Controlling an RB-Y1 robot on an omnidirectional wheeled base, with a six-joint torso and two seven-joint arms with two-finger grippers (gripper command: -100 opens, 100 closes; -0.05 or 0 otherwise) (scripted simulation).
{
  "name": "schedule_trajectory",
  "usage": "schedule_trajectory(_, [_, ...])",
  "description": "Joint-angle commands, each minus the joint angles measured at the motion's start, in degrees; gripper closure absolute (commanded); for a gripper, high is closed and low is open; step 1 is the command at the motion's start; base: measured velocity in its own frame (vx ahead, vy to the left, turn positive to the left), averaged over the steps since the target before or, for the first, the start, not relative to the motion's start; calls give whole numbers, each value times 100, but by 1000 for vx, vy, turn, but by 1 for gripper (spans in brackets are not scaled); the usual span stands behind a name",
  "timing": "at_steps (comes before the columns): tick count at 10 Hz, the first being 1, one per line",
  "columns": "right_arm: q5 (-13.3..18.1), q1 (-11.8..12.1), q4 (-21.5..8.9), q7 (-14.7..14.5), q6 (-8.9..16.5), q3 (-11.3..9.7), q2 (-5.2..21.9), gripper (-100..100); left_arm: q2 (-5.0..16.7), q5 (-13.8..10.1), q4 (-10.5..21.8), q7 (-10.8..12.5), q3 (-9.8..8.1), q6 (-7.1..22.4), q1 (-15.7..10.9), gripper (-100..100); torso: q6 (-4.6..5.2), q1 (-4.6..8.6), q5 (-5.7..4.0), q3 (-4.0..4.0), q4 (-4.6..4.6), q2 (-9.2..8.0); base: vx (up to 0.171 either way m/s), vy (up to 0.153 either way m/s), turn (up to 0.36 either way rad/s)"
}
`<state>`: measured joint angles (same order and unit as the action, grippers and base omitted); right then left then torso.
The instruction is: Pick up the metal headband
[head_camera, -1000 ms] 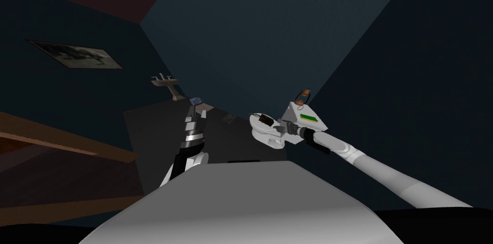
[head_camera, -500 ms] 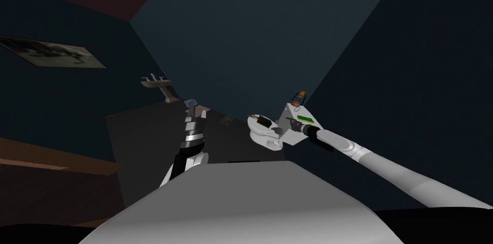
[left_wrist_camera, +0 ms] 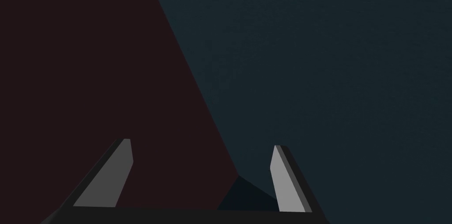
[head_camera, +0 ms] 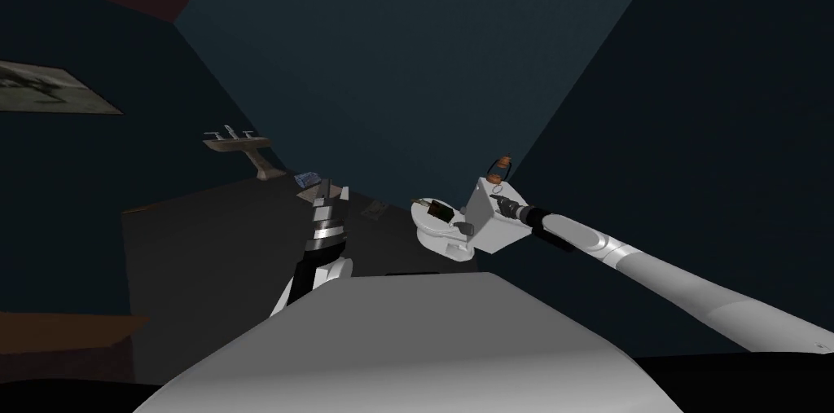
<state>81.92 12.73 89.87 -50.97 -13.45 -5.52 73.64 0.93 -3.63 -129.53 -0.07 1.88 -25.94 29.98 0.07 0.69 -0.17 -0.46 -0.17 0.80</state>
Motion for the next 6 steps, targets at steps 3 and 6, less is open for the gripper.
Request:
schedule_trajectory(3, [256, 14, -126, 127, 191, 39, 258, -100, 0, 0, 0, 0, 0, 0, 0, 0, 0, 6, -2, 2, 1, -3, 209, -119, -107])
schedule_trajectory(6, [391, 43, -242, 154, 265, 80, 404, -100, 0, 0, 0, 0, 0, 0, -1, 0, -2, -7, 0, 2, 0, -5, 202, -89, -84])
